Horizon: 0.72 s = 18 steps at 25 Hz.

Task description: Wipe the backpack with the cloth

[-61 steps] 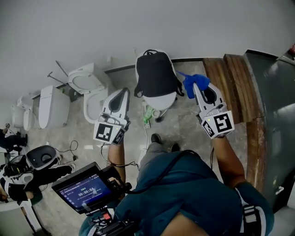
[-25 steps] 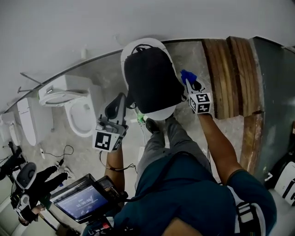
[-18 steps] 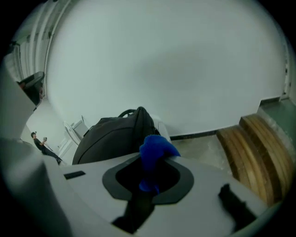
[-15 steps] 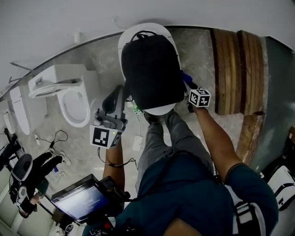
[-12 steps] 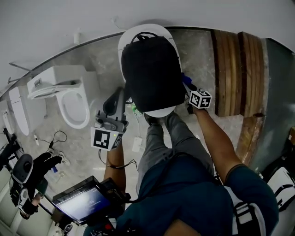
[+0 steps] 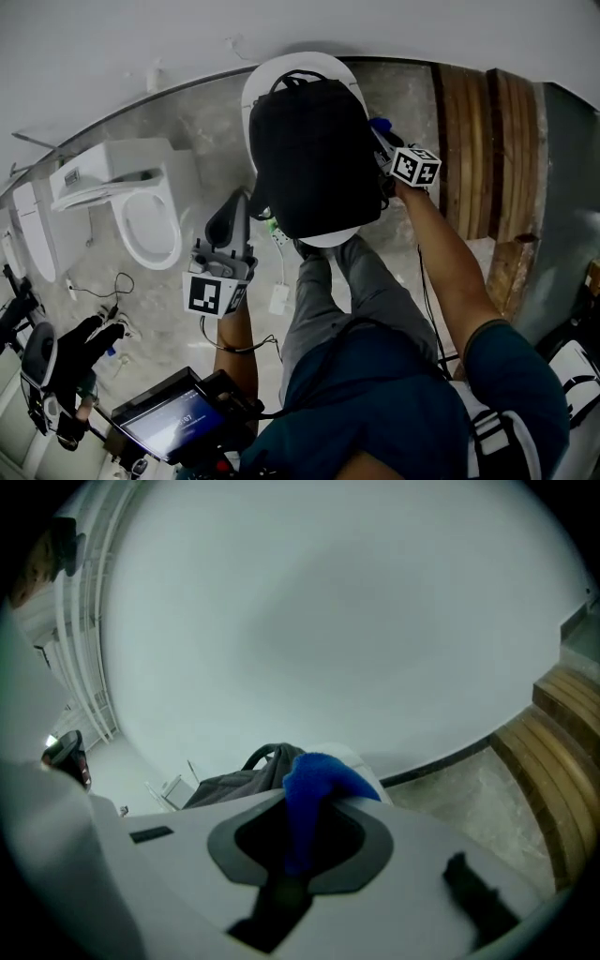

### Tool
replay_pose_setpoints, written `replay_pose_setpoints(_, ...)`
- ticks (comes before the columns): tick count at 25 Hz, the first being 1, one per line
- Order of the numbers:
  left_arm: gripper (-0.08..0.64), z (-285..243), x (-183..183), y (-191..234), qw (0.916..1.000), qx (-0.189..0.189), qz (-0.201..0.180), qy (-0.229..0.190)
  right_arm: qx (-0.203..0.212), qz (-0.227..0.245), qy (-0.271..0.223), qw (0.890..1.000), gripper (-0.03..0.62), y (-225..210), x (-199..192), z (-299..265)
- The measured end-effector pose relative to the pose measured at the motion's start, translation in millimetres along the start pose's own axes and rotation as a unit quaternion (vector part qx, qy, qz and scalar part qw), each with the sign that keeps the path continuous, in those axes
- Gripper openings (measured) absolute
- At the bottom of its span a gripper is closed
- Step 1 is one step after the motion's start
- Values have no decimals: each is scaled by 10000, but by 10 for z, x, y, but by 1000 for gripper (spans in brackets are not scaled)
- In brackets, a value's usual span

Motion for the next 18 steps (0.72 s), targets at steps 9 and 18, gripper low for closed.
replay_pose_setpoints(9, 5, 27, -60, 140, 9999, 100, 104, 15, -446, 1667, 637, 9829, 51, 380, 1032, -697)
replay_pose_setpoints(18, 5, 104, -147, 268, 9993, 265, 277, 0, -1440, 4224, 2390, 8624, 51, 1006, 1204, -1544)
Point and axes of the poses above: the fingertips, and each gripper's own axes: z backward along the fingers, y to its left, x out of its top, the point moved 8 cm from there along z, backward along the fingers, and after that the axes turned 15 degrees about y, right-handed, at the moved point
